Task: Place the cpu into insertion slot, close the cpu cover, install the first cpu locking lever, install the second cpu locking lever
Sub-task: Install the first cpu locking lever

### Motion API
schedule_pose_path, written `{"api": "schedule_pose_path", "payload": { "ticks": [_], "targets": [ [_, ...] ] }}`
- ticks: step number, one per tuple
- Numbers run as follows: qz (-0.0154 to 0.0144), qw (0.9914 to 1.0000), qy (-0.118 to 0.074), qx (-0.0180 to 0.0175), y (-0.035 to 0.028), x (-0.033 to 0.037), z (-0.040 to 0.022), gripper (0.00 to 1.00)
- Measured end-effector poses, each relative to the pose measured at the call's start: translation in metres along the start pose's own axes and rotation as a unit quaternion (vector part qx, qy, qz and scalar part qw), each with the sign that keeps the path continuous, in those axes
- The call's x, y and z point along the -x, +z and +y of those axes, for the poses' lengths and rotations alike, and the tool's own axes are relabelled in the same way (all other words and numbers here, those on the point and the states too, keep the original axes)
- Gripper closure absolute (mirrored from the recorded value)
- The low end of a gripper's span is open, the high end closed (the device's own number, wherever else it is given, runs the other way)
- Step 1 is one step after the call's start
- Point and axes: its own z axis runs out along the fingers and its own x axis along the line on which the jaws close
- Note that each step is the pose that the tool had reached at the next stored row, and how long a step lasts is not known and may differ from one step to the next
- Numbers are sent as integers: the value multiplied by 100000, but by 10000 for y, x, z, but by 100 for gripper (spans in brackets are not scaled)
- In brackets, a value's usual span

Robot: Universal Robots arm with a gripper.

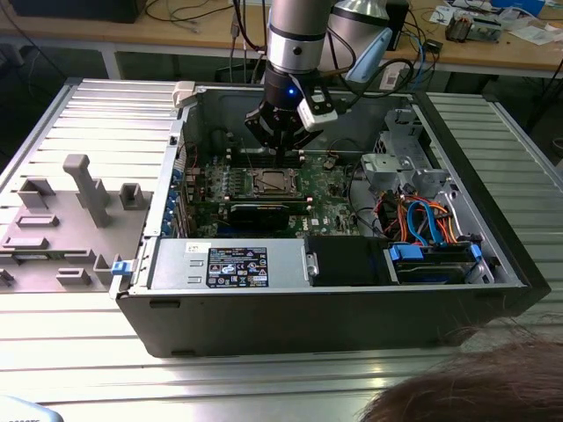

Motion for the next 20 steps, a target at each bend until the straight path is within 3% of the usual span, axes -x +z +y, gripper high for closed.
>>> {"api": "schedule_pose_path", "payload": {
  "ticks": [20],
  "targets": [
    [-86, 99992, -1261, -57, 0, 0, 0, 89]
  ]
}}
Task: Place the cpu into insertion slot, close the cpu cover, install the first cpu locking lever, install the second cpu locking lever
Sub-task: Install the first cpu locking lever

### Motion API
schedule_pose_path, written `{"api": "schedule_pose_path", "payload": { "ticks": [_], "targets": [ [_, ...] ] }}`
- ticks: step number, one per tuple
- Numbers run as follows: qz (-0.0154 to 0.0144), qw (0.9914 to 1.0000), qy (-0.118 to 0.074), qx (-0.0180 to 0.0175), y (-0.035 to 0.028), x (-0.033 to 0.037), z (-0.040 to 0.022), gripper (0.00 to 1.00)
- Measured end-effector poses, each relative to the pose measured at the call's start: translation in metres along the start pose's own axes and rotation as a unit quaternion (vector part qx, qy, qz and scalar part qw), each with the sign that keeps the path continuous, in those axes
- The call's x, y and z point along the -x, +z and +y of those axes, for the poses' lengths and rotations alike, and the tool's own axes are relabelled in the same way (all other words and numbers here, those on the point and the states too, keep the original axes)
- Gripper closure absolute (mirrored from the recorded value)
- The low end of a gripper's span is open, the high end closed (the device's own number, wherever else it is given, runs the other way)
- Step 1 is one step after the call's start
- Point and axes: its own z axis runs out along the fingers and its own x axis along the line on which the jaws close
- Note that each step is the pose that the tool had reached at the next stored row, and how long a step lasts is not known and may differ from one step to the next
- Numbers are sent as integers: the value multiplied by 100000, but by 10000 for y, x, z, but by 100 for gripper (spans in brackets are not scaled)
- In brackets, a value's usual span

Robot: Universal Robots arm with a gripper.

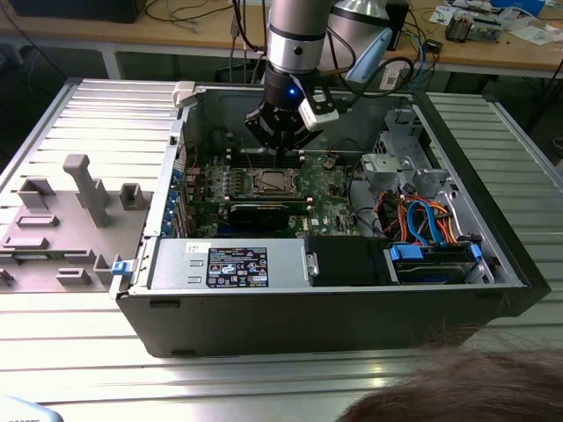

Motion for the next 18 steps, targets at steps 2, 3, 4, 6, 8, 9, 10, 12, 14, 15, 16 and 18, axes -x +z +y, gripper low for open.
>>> {"api": "schedule_pose_path", "payload": {
  "ticks": [2, 3, 4, 6, 8, 9, 10, 12, 14, 15, 16, 18],
  "targets": [
    [-8, 100000, -154, -9, 0, 0, 0, 89],
    [-13, 100000, -196, -8, 0, 0, 0, 89],
    [-19, 100000, -296, -11, 0, 0, 0, 89],
    [-26, 99999, -407, -17, 0, 0, 0, 89],
    [-35, 99998, -573, -25, 0, 0, 0, 89],
    [-41, 99998, -615, -27, 0, 0, 0, 89],
    [-47, 99997, -710, -30, 0, 0, 0, 89],
    [-56, 99996, -837, -36, 0, 0, 0, 89],
    [-68, 99995, -1017, -45, 0, 0, 0, 89],
    [-74, 99994, -1090, -45, 0, 0, 0, 89],
    [-79, 99993, -1177, -50, 0, 0, 0, 89],
    [-93, 99990, -1376, -61, 0, 0, 0, 89]
  ]
}}
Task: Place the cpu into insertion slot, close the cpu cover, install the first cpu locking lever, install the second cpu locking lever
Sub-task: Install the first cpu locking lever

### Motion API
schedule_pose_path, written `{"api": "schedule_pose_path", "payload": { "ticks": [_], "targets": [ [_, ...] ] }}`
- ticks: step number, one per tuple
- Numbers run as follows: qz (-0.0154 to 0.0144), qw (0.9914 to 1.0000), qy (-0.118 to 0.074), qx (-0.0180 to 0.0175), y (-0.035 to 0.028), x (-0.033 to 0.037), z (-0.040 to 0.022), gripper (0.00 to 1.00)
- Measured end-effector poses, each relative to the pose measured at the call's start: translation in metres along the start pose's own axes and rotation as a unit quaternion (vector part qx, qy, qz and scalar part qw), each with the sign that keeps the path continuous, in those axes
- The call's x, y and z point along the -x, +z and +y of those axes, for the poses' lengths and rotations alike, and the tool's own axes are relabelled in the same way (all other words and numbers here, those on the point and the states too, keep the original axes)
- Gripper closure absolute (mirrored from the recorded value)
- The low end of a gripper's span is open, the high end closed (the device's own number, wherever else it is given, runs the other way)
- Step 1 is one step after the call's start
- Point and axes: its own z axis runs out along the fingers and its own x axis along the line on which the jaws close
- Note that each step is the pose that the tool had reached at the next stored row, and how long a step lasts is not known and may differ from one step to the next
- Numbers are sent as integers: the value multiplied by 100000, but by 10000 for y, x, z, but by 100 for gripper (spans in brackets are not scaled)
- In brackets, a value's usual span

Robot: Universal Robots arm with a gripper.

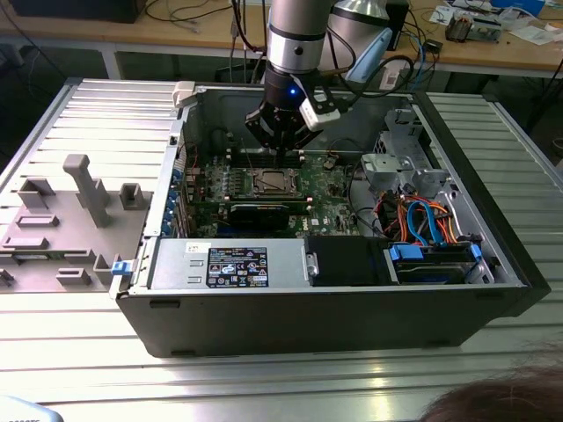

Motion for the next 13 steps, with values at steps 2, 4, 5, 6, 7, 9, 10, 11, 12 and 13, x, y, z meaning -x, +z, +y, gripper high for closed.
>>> {"api": "schedule_pose_path", "payload": {
  "ticks": [2, 4, 5, 6, 7, 9, 10, 11, 12, 13],
  "targets": [
    [-13, 100000, -181, -6, 0, 0, 0, 89],
    [-22, 99999, -316, -13, 0, 0, 0, 89],
    [-27, 99999, -391, -16, 0, 0, 0, 89],
    [-33, 99999, -504, -23, 0, 0, 0, 89],
    [-41, 99998, -603, -25, 0, 0, 0, 89],
    [-56, 99997, -788, -36, 0, 0, 0, 89],
    [-62, 99996, -903, -39, 0, 0, 0, 89],
    [-68, 99995, -977, -41, 0, 0, 0, 89],
    [-73, 99994, -1058, -47, 0, 0, 0, 89],
    [-81, 99993, -1176, -53, 0, 0, 0, 89]
  ]
}}
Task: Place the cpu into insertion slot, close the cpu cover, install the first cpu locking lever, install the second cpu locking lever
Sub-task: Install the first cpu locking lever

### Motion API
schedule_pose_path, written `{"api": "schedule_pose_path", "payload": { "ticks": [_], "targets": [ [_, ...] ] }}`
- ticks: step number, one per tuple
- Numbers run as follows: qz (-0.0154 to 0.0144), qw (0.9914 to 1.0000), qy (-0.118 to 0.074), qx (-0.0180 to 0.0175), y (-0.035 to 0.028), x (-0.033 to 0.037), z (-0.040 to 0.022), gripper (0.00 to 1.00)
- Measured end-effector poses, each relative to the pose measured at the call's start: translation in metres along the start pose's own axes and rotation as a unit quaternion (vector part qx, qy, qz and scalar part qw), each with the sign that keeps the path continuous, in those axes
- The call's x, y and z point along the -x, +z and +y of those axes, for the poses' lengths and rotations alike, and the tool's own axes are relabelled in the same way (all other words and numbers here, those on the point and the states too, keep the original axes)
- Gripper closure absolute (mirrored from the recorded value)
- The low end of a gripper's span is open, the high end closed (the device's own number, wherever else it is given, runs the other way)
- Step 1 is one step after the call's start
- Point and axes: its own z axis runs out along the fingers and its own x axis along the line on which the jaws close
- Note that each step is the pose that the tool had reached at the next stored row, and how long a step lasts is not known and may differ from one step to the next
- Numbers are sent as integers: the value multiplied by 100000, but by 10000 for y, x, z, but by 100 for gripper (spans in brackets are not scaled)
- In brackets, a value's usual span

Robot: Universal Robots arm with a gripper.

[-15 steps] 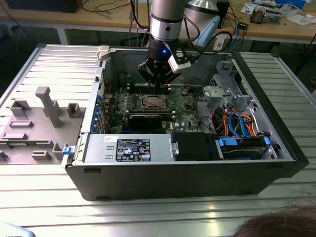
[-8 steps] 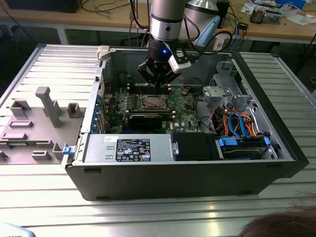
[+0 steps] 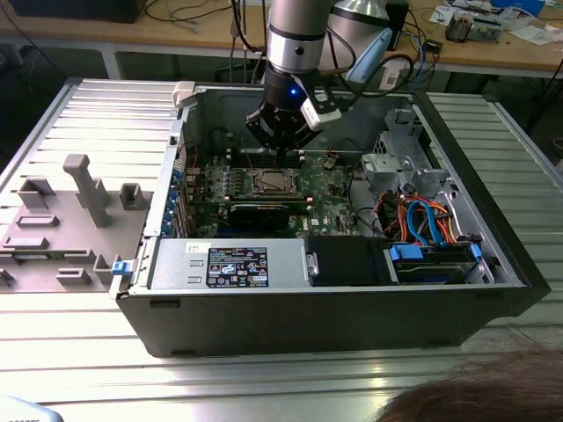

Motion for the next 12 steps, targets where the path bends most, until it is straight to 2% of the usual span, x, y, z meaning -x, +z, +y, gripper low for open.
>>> {"api": "schedule_pose_path", "payload": {
  "ticks": [12],
  "targets": [
    [-57, 99997, -820, -36, 0, 0, 0, 89]
  ]
}}
